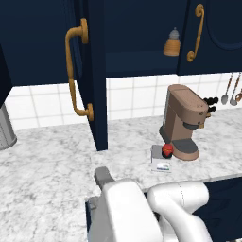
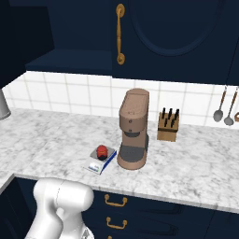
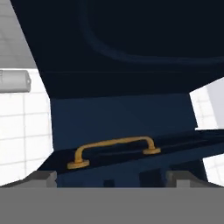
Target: Pick the jam and place it on the digital scale for weighing, and close the cabinet.
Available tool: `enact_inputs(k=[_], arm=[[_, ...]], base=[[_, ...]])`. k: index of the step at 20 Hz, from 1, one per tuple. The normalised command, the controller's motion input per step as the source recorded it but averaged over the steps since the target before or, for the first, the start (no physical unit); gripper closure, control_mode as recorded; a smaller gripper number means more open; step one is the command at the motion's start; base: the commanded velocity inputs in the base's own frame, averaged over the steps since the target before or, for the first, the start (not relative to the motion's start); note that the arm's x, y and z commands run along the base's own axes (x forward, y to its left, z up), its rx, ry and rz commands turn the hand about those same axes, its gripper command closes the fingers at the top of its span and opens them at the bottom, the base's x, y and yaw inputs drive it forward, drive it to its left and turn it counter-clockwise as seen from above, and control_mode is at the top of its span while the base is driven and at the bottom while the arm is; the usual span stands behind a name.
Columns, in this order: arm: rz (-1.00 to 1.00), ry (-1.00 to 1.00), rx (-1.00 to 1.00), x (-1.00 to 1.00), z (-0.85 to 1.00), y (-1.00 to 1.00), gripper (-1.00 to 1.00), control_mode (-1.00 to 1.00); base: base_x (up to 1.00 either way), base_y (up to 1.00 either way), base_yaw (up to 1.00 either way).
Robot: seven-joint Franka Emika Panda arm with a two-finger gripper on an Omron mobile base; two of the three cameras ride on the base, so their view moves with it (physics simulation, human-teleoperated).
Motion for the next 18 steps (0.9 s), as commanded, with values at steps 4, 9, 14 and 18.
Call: enact_inputs(k=[4, 9, 14, 18], arm=[[-0.2, -0.12, 0.01, 0.85, -0.31, 0.96, -1.0, -1.0], [-0.16, -0.09, 0.0, 1.0, -0.28, 0.47, -1.0, -1.0], [-0.09, -0.11, 0.0, 0.99, -0.29, 0.01, -1.0, -1.0], [-0.13, -0.24, 0.0, 0.86, -0.18, 0.06, -1.0, -1.0]], base=[[0.0, 0.0, 0.0], [0.0, 0.0, 0.0], [0.0, 0.0, 0.0], [0.0, 0.0, 0.0]])
